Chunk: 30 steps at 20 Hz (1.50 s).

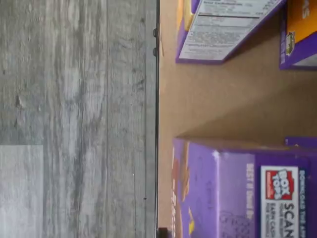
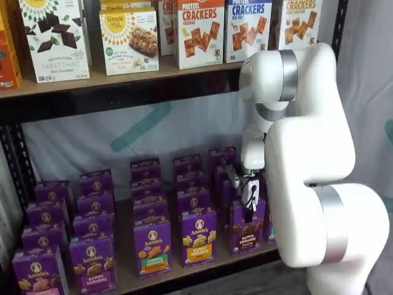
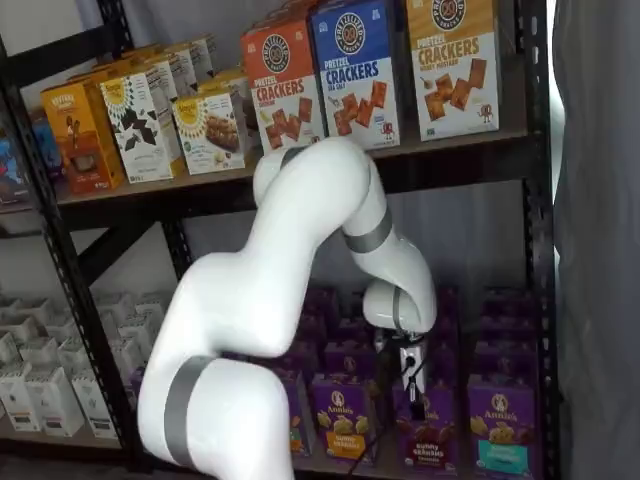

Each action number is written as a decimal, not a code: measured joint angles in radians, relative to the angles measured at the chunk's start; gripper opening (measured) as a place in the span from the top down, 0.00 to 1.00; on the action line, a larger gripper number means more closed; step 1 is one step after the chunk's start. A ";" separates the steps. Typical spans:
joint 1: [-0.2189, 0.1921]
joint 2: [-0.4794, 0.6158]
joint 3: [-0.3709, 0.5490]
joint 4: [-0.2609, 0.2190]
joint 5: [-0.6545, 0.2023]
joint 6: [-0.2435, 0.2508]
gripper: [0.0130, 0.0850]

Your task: Pick up the purple box with a brown patch in the center, on the bottom shelf, the fifth box from the left

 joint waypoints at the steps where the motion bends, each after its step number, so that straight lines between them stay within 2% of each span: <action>1: 0.000 0.001 0.000 -0.004 -0.002 0.004 0.44; 4: 0.001 0.001 0.001 -0.008 -0.002 0.008 0.44; 7: 0.002 0.001 0.002 -0.009 -0.001 0.009 0.56; 8: 0.002 0.000 0.004 -0.008 -0.003 0.009 0.56; 10: 0.002 -0.002 0.008 -0.006 -0.006 0.008 0.67; 16: 0.001 -0.008 0.021 -0.010 -0.023 0.009 0.67; 19: 0.000 -0.010 0.025 -0.018 -0.021 0.017 0.78; 22: 0.001 -0.014 0.037 -0.015 -0.035 0.015 0.78; 25: 0.005 -0.029 0.064 -0.043 -0.057 0.044 0.78; 30: 0.022 -0.098 0.149 -0.045 -0.042 0.063 0.78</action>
